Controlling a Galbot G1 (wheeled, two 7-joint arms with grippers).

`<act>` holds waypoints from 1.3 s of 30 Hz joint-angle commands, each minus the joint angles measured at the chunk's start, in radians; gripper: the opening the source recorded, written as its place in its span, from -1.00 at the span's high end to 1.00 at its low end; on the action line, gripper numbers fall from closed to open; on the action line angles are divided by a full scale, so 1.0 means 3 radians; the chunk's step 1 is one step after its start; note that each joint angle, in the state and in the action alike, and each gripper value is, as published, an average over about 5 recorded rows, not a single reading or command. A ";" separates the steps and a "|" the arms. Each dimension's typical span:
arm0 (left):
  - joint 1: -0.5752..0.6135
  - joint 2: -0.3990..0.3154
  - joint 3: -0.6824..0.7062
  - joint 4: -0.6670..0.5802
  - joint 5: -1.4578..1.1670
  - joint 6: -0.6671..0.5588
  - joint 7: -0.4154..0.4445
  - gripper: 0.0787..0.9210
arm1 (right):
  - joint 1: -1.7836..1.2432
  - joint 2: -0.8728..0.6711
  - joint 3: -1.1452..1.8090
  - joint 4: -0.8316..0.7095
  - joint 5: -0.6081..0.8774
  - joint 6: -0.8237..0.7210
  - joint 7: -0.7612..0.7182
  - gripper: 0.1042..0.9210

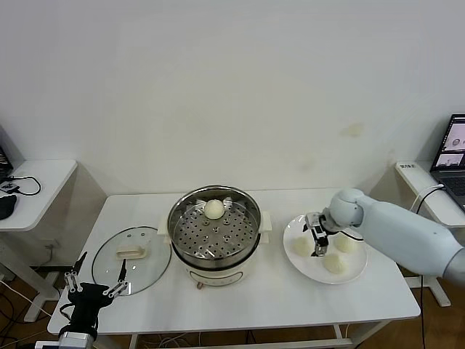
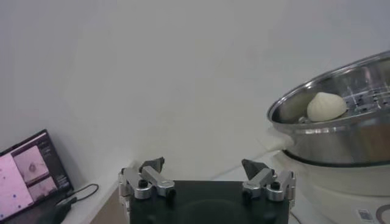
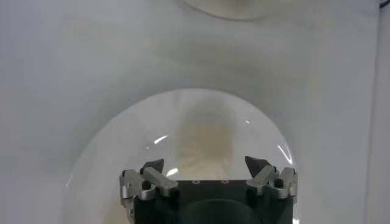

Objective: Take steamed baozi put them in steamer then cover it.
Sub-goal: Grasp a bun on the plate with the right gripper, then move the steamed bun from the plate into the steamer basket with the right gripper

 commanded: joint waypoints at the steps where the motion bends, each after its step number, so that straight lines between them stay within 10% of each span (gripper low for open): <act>1: -0.0005 0.0000 -0.0016 0.0013 -0.0002 0.0000 0.0000 -0.77 | -0.0160 0.0221 0.0107 -0.0339 -0.0118 0.0017 0.0005 -0.76; 26: 0.0004 -0.0007 -0.0037 -0.0024 -0.0010 -0.0006 -0.0006 -0.77 | 0.0068 0.0224 0.0090 -0.0355 -0.0131 -0.0003 -0.0228 -0.16; 39: -0.0043 0.0009 0.0009 -0.0030 -0.0012 -0.0001 -0.0002 -0.77 | 0.1205 -0.0178 -0.0407 0.0276 0.0550 -0.0150 -0.0288 -0.16</act>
